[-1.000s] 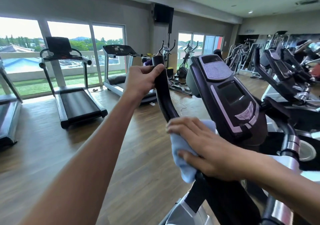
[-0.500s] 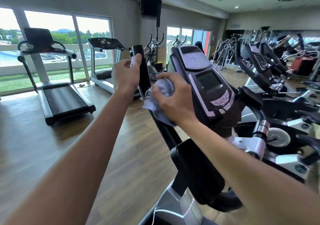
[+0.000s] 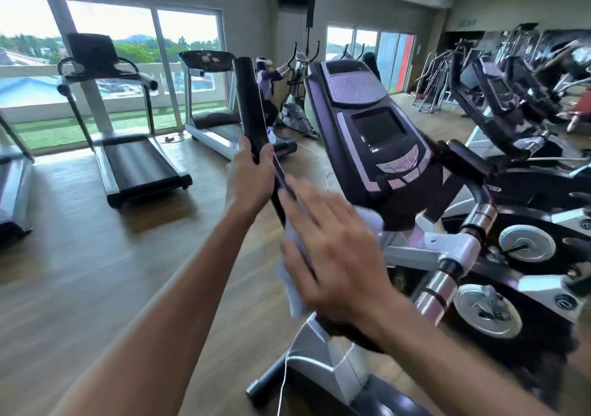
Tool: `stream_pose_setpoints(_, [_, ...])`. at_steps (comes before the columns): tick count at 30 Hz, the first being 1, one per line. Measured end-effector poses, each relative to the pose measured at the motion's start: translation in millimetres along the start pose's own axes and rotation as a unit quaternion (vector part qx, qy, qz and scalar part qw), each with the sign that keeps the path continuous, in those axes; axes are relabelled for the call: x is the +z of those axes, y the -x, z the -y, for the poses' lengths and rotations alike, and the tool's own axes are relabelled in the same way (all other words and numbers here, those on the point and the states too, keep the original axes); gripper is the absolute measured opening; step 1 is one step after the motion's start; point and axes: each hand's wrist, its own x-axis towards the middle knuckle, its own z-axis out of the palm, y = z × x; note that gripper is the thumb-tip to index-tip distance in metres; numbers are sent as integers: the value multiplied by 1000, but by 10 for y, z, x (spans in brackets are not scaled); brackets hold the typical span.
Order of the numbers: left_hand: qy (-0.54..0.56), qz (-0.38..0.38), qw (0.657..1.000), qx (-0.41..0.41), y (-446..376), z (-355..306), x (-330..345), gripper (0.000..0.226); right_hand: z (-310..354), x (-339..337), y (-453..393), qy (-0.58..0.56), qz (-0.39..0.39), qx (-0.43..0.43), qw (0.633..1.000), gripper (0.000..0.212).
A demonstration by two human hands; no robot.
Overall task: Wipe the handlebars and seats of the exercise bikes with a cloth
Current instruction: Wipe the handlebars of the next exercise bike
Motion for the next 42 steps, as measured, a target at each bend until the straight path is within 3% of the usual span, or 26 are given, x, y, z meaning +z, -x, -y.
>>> stream_pose_setpoints(3, [-11, 22, 1000, 0, -17, 21, -75, 25, -35, 28, -178, 10, 11, 36, 999, 59])
stream_pose_setpoints(9, [-50, 70, 996, 5, -67, 55, -140, 35, -143, -213, 841, -42, -30, -53, 997, 58])
stream_pose_setpoints(15, [-89, 51, 995, -13, -21, -11, -131, 71, -101, 3, 39, -25, -30, 25, 999, 53])
stream_pose_setpoints(22, [-83, 63, 994, -38, -44, -12, -117, 57, -204, -179, 853, -66, -54, -51, 995, 54])
stream_pose_setpoints(25, [-90, 53, 994, -35, -42, -14, -97, 58, -226, -91, 394, -71, -37, -18, 997, 51])
stream_pose_setpoints(29, [-94, 70, 992, -48, -40, -65, -147, 50, -129, 78, -184, -24, -34, 89, 995, 53])
stream_pose_setpoints(33, [-107, 102, 988, -50, -57, -63, -227, 29, -69, -30, 363, -48, -67, 36, 996, 46])
stream_pose_setpoints(37, [-108, 92, 989, -41, -78, -5, -168, 46, -140, -135, 786, -64, -72, -3, 995, 50])
stream_pose_setpoints(42, [-141, 68, 987, -33, -103, 11, -110, 62, 17, 51, -98, -14, -25, 93, 995, 48])
